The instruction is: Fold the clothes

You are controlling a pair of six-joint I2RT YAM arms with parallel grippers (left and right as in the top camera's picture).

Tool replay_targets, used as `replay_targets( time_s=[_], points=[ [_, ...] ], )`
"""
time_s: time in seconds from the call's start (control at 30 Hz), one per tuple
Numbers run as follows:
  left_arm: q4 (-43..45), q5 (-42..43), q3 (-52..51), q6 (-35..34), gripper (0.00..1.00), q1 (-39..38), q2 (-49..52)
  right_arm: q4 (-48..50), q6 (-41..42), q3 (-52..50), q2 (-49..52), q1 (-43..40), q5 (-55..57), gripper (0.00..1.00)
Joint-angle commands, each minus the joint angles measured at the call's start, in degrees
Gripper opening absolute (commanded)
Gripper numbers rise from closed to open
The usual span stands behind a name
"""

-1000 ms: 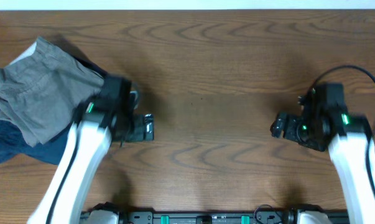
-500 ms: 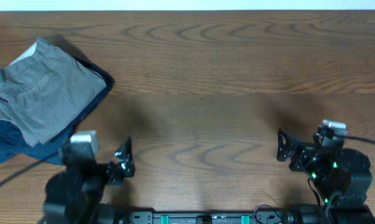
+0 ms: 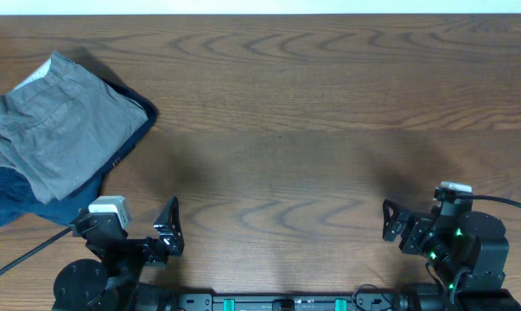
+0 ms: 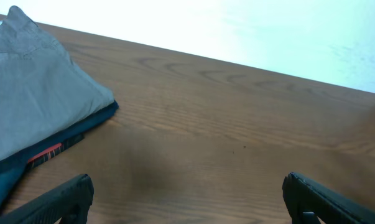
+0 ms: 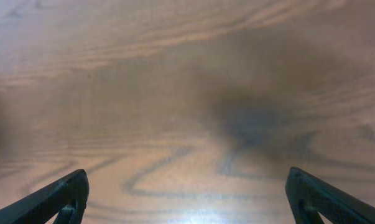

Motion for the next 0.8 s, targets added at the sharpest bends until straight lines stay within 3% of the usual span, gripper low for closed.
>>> replay_targets(
  time_s=[0.0, 0.2, 0.33, 0.57, 0.77],
  points=[
    [0.1, -0.7, -0.4, -0.5, 0.98, 0.2, -0.2, -1.7, 0.3, -0.4, -0.1, 0.5, 0.4, 0.99],
    [0.1, -0.7, -0.4, -0.5, 0.98, 0.2, -0.2, 2.9, -6.0, -2.1, -3.9, 0.5, 0.6, 0.99],
    [0.1, -0.7, -0.4, -0.5, 0.98, 0.2, -0.2, 14.2, -13.6, -8.5, -10.0, 1.1, -0.5, 0.99],
    [0.1, -0.6, -0.4, -0.5, 0.98, 0.2, -0.2, 35.2, -14.4, -24.0, -21.9, 4.1, -0.3, 0.99],
    [0.1, -0.7, -0.4, -0.5, 0.98, 0.2, -0.2, 53.8, -18.0, -34.3, -22.3, 4.7, 0.2, 0.99]
  ],
)
